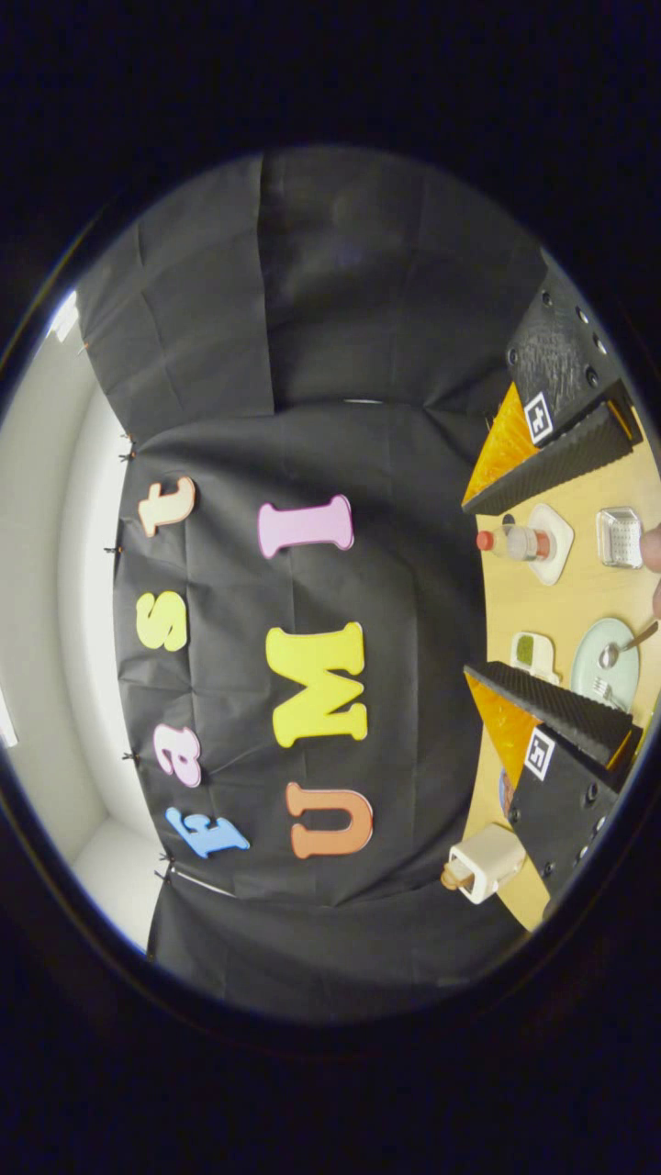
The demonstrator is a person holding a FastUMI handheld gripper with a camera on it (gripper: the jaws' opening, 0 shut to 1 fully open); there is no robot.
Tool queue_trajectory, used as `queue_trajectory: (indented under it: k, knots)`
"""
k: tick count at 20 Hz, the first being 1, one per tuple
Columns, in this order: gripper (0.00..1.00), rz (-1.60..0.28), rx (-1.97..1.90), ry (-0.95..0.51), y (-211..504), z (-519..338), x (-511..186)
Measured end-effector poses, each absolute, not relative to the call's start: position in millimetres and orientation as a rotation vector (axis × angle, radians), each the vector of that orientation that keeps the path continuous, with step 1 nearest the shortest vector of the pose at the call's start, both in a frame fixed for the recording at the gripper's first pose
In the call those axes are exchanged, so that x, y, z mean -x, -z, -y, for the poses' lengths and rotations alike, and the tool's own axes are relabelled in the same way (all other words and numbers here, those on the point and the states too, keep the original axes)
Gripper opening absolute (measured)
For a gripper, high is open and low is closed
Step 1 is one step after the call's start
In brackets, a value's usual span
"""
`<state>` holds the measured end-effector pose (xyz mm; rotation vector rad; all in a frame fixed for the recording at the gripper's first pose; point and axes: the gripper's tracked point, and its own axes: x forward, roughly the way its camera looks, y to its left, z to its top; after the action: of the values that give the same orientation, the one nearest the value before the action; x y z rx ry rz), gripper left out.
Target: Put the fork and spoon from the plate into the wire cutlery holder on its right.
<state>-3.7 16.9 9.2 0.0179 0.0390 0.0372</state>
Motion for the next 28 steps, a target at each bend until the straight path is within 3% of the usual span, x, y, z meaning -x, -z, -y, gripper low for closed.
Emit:
queue_trajectory:
  k: [8, 13, 22, 28]
  knots:
    - [0.96, -0.075, 0.085, -0.141, -5.4, -54.6, 0.0]
    - [0.96, -0.23, 0.181, -0.261, 32.7, -83.7, -5.1]
    - [0.95, -0.648, 0.341, -0.415, 135.3, -112.6, 5.0]
    - [0.96, -1.055, 0.441, -0.394, 222.7, -101.3, 27.2]
